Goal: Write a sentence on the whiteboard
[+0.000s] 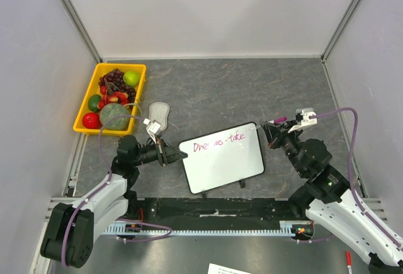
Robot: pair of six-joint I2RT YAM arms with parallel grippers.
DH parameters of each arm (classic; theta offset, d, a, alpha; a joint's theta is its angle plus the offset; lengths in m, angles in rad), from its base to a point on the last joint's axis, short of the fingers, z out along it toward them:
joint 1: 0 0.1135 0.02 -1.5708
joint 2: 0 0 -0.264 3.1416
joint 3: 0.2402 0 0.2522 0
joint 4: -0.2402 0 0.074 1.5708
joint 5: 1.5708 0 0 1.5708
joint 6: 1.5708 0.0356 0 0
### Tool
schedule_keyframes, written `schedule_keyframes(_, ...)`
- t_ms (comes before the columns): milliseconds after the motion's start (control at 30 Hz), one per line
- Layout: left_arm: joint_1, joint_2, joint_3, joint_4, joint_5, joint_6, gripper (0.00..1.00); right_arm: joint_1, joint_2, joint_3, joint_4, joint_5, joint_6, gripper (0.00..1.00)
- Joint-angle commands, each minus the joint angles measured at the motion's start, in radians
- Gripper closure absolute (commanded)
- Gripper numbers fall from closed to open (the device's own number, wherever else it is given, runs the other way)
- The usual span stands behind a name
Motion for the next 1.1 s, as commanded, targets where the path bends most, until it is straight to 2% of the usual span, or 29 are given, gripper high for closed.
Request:
schedule_keyframes(0, -0.002, -0.007, -0.001, 0.020, -0.013, 0.077, 0.98, -0.003, -0.004, 0.041, -0.020, -0.006, -0.028, 1.00)
schedule_keyframes(1067, -0.002, -0.008, -0.004, 0.022, -0.013, 0.076, 0.98, -0.003, 0.009, 0.015, -0.065, -0.022, -0.042, 1.00)
